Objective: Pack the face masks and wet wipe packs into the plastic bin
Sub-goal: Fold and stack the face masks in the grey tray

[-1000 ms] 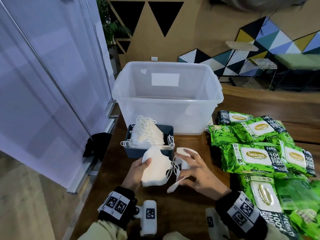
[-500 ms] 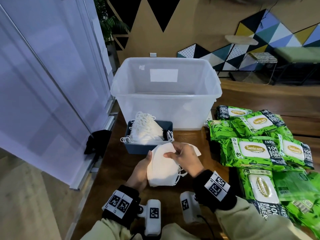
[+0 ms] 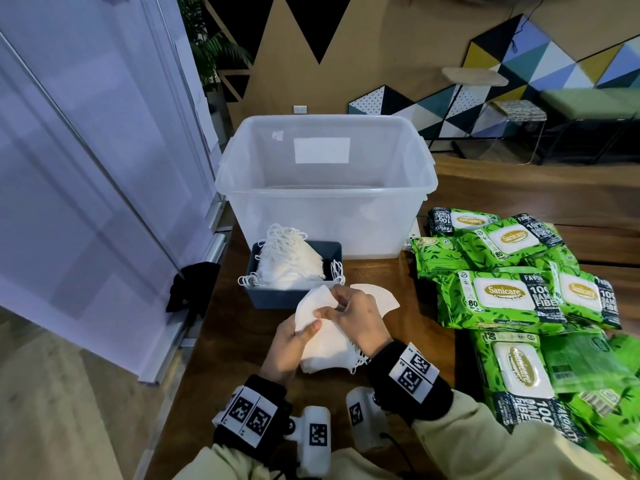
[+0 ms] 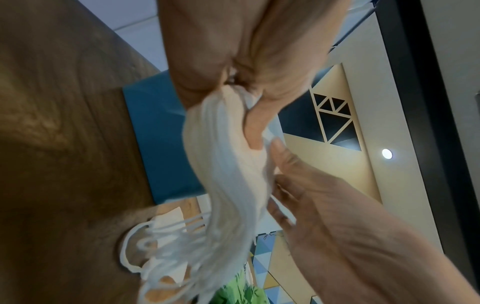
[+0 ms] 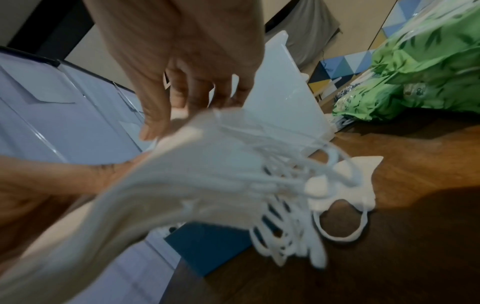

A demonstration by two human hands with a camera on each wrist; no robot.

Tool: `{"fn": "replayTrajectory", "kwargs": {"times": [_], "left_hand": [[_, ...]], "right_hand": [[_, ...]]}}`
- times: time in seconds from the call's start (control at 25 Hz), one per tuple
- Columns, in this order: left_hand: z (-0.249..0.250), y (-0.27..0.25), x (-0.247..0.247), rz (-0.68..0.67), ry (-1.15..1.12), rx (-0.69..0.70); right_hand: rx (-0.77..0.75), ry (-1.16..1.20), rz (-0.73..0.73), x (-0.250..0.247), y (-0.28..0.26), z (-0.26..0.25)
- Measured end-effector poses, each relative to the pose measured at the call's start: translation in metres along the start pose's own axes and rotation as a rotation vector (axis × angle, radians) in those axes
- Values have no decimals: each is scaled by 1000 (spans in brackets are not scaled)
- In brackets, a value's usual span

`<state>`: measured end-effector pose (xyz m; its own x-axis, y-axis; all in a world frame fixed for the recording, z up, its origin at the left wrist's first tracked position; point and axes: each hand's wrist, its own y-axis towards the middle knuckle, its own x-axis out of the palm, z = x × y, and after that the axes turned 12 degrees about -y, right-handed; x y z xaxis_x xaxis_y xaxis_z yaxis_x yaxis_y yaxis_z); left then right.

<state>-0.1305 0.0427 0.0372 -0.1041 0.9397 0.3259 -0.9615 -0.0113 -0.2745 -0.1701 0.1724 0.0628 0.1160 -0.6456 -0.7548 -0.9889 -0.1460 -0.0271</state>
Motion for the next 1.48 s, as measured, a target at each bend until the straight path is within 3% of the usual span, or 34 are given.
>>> {"fn": "replayTrajectory", "kwargs": {"times": [0.12, 0.16, 0.36, 0.52, 0.64, 0.88, 1.0, 1.08, 1.12, 1.2, 1.28, 1.4, 1.48], "left_hand": [[-2, 1, -7, 102, -107, 1], [-1, 1, -11, 115, -134, -2], [-4, 6, -14, 100, -125, -1], [-6, 4, -10, 46, -122, -11], [-8, 1, -14, 32, -197, -24], [-8, 1, -16, 26, -274, -97], [-6, 4, -14, 37, -281, -97], [-6, 7, -14, 70, -268, -95], [-6, 8, -15, 98, -255, -91], [-7, 11, -20, 134, -246, -87], [-5, 12, -27, 164, -252, -97], [-4, 12, -40, 185, -252, -117], [-3, 11, -46, 181, -244, -142]], "right_hand": [[-74, 12, 268, -12, -5, 10], [-55, 54, 285, -17, -9, 14], [98, 126, -254, 0, -32, 30], [205, 314, -304, 7, -35, 28], [169, 532, -303, 8, -36, 26], [158, 29, -169, 10, -31, 20], [50, -316, -103, 14, -32, 17], [-84, -344, -17, 18, -30, 21], [-103, -211, -3, 20, -28, 27], [20, 195, -94, 19, -23, 44], [161, 371, -37, 17, -9, 74], [355, 0, 13, 13, 37, 129], [415, -316, -123, 17, 71, 150]]}}
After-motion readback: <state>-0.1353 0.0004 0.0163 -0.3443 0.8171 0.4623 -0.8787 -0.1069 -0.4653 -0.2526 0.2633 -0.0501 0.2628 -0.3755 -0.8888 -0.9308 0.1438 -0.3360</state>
